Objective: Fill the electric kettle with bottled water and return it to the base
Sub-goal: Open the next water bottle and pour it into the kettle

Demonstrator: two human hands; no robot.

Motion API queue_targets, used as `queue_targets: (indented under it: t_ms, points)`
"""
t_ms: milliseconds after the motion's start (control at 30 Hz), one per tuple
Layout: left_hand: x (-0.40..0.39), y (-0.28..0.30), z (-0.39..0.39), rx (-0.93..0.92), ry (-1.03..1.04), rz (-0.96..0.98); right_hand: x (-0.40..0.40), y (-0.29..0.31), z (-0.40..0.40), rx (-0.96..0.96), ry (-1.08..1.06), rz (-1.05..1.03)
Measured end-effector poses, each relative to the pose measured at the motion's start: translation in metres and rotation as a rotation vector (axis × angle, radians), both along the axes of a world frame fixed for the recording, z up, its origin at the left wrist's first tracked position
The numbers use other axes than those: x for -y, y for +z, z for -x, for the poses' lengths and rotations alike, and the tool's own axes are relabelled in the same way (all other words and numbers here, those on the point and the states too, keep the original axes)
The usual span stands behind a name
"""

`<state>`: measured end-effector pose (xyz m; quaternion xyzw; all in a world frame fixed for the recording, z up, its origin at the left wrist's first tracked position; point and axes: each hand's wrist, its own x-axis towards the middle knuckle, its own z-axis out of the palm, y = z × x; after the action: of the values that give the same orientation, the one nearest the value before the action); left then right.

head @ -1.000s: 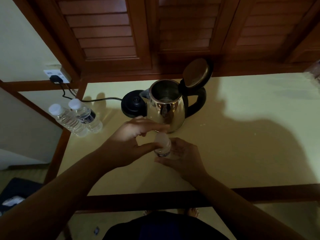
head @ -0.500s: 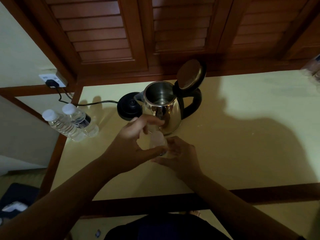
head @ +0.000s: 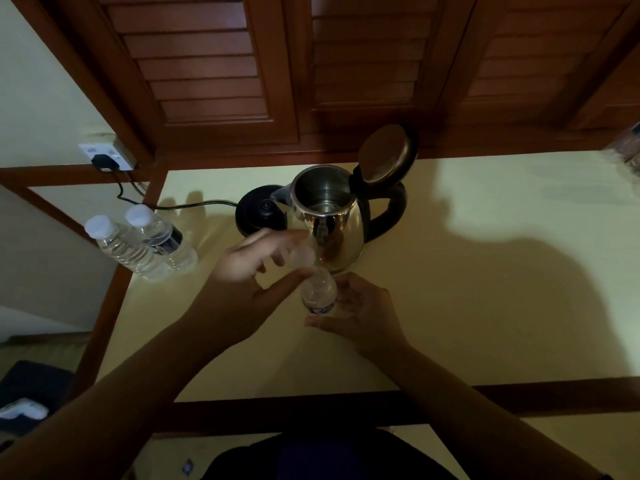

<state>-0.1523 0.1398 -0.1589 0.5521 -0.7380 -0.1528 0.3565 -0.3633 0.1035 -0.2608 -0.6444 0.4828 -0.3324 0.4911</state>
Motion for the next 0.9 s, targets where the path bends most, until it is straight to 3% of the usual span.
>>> queue_targets:
  t_ms: [167,400,667,767,900]
  points:
    - [-0.007,-0.04,-0.034,0.166,0.104,-0.275,0.001,-0.002,0.001,-0.02,0.003,0.039]
    - [-0.014,-0.082,-0.039,0.283,-0.018,-0.493,0.004,-0.004,0.002,-0.003,0.03,0.041]
    - [-0.011,-0.063,-0.038,0.107,-0.046,-0.374,0.009,0.013,0.029,-0.043,0.18,0.074]
    - [-0.01,-0.052,-0.026,-0.051,-0.029,-0.318,0.005,0.015,0.046,0.005,0.11,0.133]
    - [-0.006,-0.048,-0.009,-0.256,-0.068,-0.393,0.003,0.012,0.05,0.064,-0.113,0.256]
